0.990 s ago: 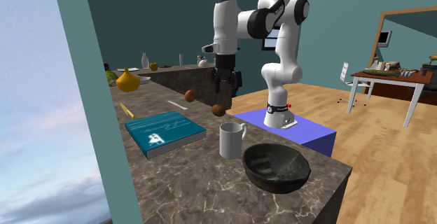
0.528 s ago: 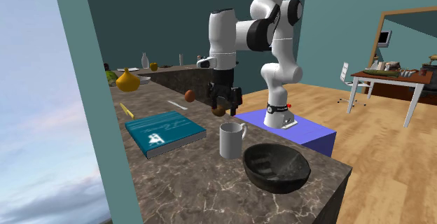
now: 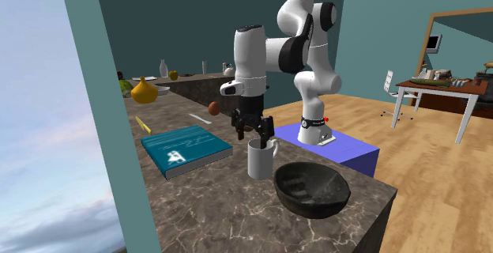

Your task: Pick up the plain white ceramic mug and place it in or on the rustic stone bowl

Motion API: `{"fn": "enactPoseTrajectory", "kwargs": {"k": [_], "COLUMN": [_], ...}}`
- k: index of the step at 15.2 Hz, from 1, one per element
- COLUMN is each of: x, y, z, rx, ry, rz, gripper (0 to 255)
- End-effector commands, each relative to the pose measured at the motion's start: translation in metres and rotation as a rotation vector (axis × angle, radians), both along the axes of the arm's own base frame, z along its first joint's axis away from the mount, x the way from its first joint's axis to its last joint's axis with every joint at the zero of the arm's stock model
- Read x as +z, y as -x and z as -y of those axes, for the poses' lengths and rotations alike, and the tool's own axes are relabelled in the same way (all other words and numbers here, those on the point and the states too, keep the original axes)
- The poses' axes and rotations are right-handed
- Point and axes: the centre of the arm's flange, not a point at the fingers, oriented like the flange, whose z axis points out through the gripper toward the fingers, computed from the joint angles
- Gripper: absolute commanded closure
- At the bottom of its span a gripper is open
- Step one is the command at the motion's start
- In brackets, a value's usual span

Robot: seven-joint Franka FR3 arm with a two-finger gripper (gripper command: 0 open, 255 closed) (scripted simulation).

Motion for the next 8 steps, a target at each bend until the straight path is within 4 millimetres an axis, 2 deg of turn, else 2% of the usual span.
{"fn": "enactPoseTrajectory", "kwargs": {"k": [1, 2, 8], "x": [-0.0109, -0.0192, -0.0192], "y": [0.0003, 0.0006, 0.0006], "z": [0.001, 0.0011, 0.0011], "rx": [0.0, 0.0, 0.0], "ry": [0.0, 0.0, 0.0], "rz": [0.0, 0.0, 0.0], "gripper": [0, 0, 0]}}
